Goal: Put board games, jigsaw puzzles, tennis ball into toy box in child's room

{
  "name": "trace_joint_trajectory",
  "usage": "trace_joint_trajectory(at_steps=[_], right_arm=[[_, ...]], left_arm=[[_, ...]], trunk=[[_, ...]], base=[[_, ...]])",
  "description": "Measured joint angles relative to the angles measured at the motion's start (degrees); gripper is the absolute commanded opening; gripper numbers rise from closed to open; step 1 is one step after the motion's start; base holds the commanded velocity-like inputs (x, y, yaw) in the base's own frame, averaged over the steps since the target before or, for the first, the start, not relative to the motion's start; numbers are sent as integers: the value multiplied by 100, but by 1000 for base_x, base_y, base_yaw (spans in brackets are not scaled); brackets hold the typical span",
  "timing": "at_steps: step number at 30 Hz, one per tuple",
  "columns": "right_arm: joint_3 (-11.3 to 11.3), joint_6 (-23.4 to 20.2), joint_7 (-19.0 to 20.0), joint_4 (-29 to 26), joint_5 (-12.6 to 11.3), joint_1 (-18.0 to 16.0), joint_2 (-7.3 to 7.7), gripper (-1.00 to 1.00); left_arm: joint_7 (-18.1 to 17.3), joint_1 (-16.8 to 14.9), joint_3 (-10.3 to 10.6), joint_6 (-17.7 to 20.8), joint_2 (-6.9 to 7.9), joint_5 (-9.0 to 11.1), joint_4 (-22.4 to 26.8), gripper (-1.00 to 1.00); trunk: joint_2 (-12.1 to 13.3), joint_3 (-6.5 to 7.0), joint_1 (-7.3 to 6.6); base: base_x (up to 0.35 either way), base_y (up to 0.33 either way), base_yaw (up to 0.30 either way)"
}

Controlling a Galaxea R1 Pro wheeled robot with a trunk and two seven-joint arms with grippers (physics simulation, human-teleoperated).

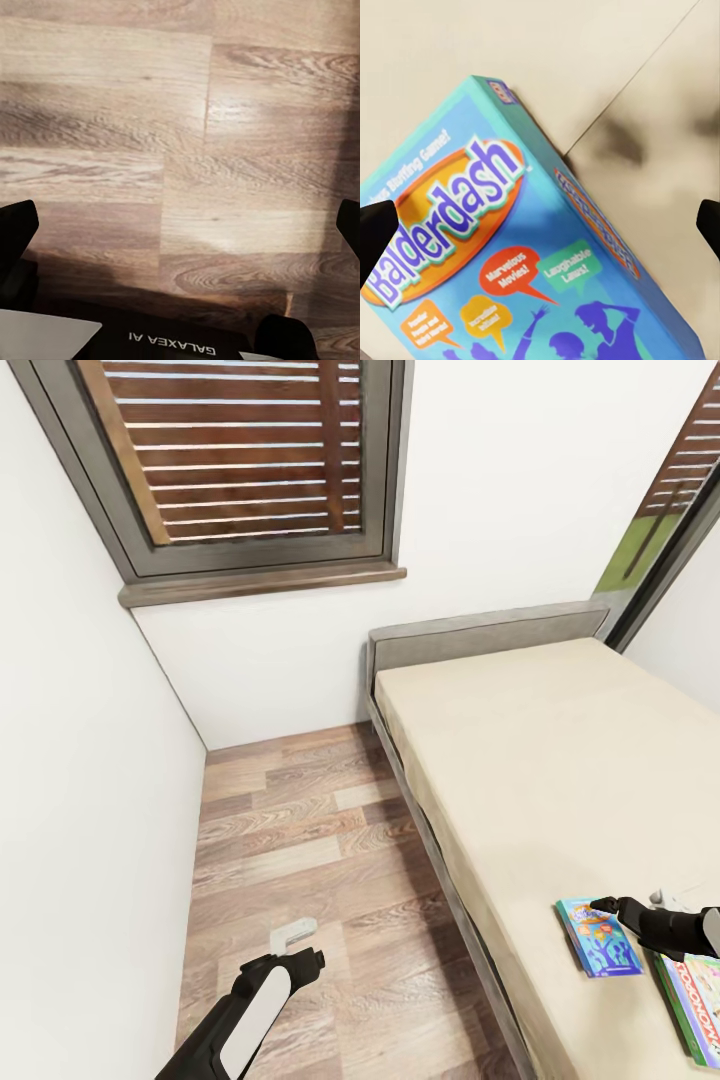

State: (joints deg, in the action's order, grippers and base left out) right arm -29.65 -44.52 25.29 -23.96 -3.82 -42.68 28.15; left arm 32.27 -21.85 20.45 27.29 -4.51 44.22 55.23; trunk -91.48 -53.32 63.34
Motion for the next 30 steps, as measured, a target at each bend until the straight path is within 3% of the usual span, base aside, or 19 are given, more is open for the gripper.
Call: trace_joint_trajectory(at_steps=[30], right_arm=[[17,-14,5,0,-1,3,-11,100]], left_arm=[[0,0,-1,0,0,0,1,100]], trunk=[[0,-8,0]], base=[[0,0,0]])
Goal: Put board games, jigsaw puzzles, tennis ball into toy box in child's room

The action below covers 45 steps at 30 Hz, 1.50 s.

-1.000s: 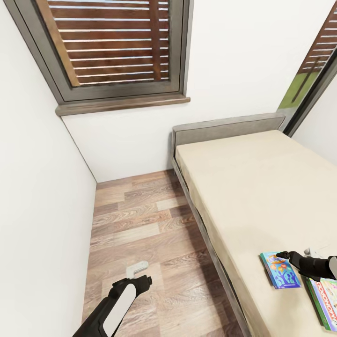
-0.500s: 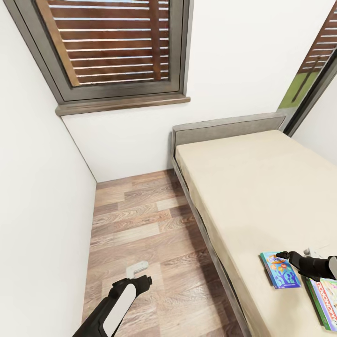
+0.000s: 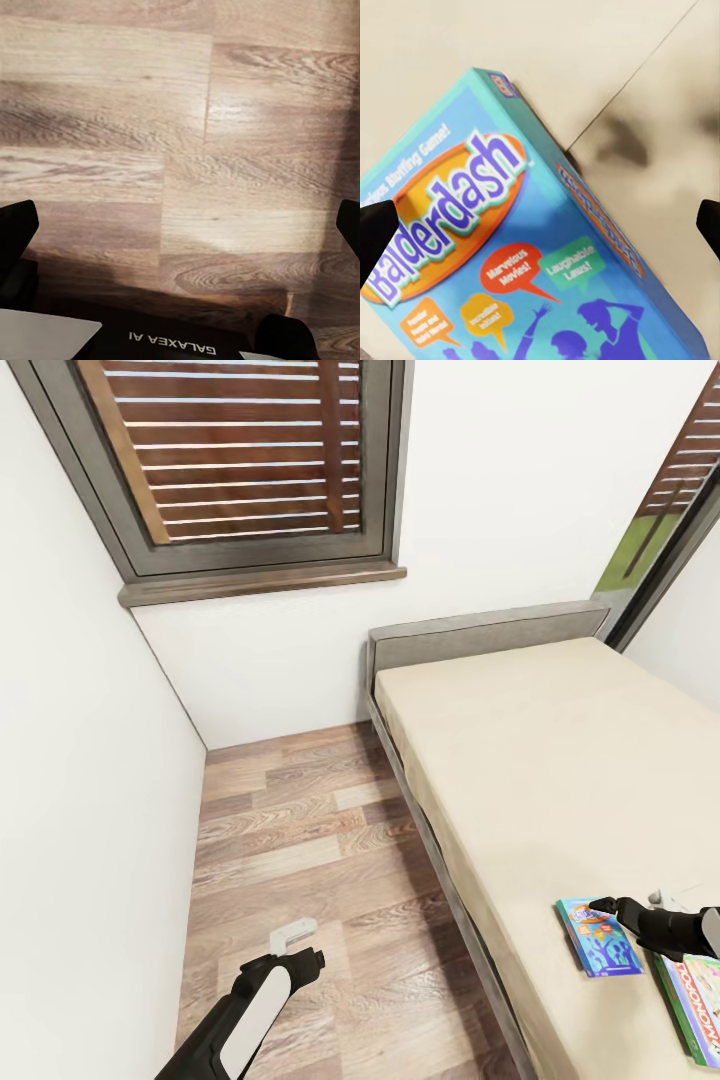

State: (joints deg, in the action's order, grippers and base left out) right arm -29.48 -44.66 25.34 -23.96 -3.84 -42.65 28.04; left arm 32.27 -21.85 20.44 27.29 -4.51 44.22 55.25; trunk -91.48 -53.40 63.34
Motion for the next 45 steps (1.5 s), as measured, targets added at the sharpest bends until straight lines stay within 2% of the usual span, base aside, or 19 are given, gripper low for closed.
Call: trace_joint_trajectory(at_steps=[13,45], right_arm=[[1,0,-1,1,1,0,-7,100],[1,-8,-1,0,1,2,0,100]], left_arm=[[0,1,0,1,0,1,0,100],[0,1,-3,0,0,1,-2,100]], trunk=[[0,15,0],[0,169,0]], base=[[0,0,51],[0,0,180]])
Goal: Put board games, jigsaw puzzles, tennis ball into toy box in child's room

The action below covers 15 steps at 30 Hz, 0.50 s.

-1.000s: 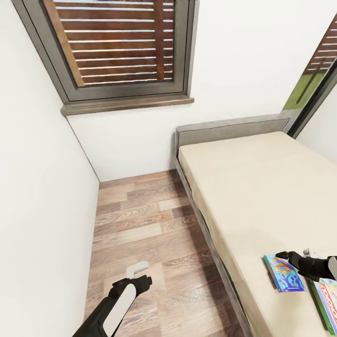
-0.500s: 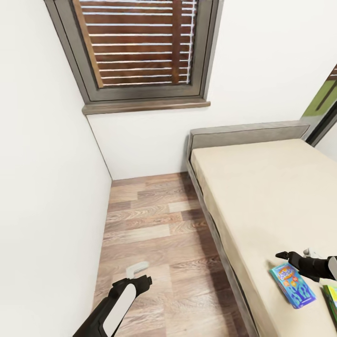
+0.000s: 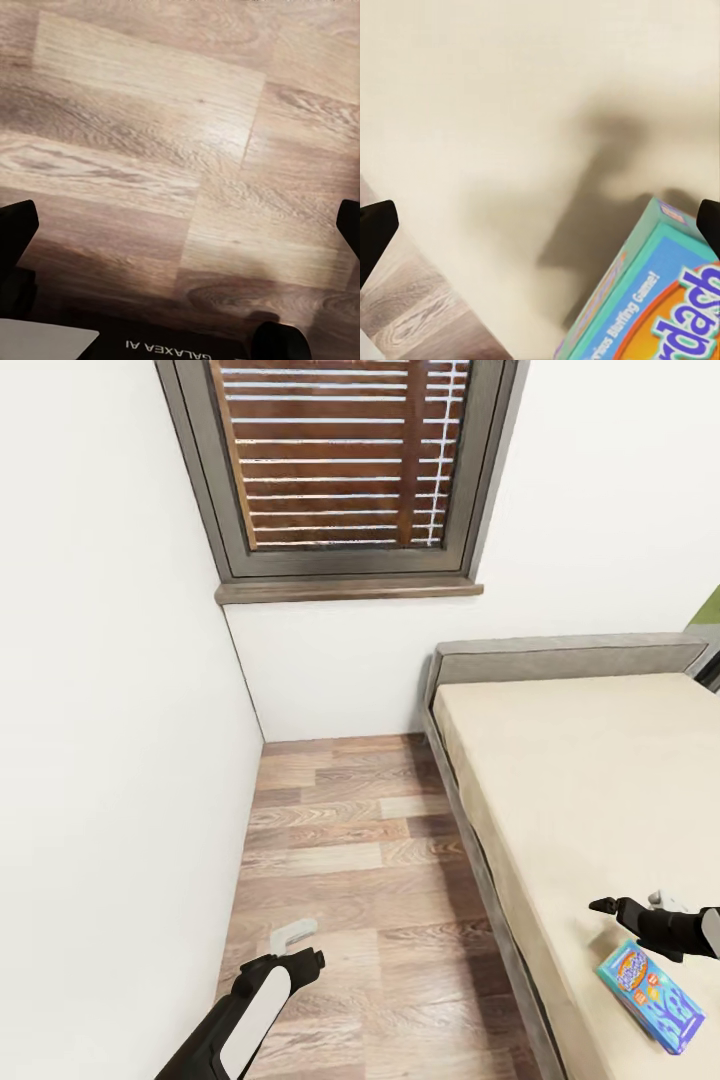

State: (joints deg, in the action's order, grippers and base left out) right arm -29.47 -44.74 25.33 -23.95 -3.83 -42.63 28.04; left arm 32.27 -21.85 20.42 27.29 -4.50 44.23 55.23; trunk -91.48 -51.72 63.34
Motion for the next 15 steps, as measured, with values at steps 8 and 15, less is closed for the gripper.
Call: trace_joint_trajectory(at_steps=[8,15], right_arm=[[0,-1,1,-1,-1,2,1,100],[0,-1,1,-1,-1,3,1,100]], left_arm=[[0,-1,0,0,0,-1,0,100],[0,-1,1,0,0,-6,1,100]], trunk=[[0,7,0],[0,8,0]], base=[[0,0,42],[0,0,12]])
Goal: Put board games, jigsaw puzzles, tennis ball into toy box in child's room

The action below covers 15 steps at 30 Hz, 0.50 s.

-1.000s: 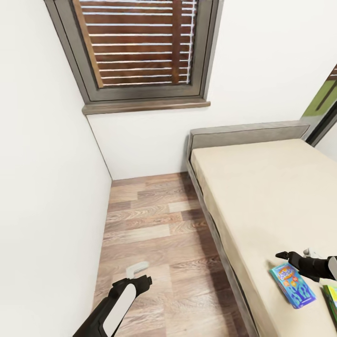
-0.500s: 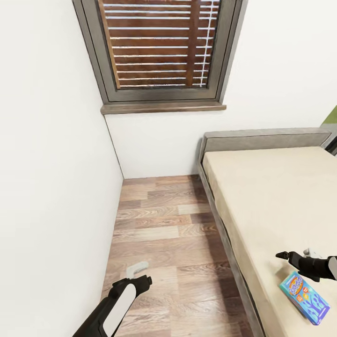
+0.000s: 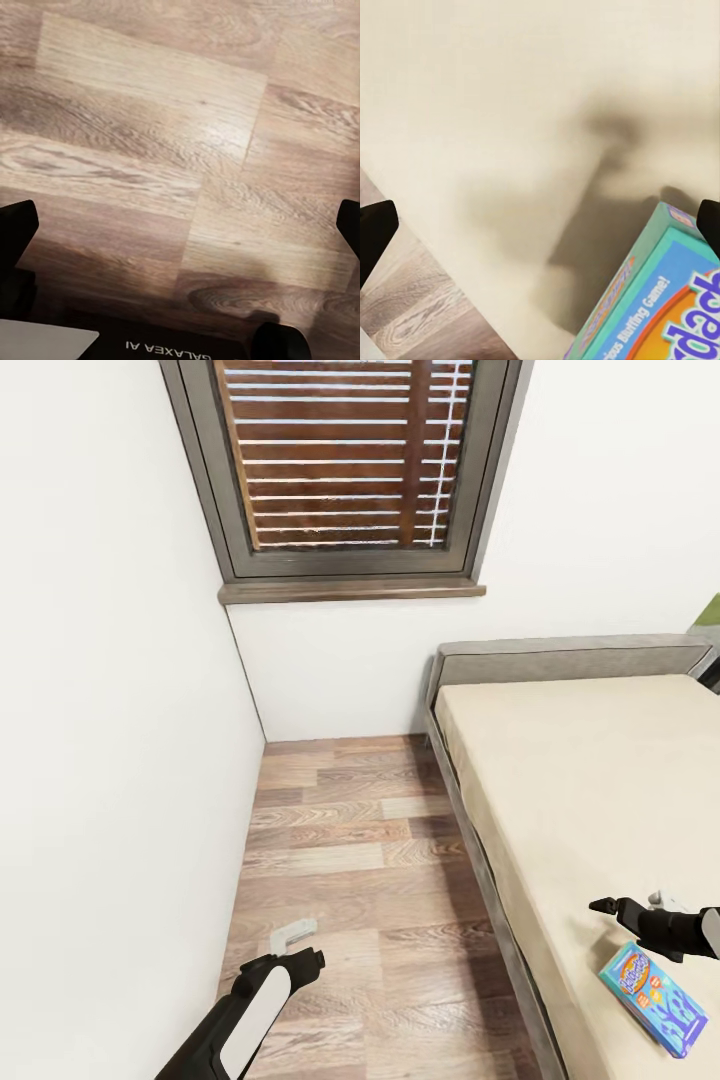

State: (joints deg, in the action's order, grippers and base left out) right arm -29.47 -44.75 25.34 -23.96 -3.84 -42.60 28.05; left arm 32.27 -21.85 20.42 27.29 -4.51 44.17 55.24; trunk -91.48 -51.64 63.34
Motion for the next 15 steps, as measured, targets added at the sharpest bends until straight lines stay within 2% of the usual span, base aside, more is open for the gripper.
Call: trace_joint_trajectory(at_steps=[15], right_arm=[[-10,13,-8,0,0,-6,30,100]], left_arm=[[0,0,3,0,0,-3,0,100]], trunk=[[0,1,0]], base=[[-2,-2,2]])
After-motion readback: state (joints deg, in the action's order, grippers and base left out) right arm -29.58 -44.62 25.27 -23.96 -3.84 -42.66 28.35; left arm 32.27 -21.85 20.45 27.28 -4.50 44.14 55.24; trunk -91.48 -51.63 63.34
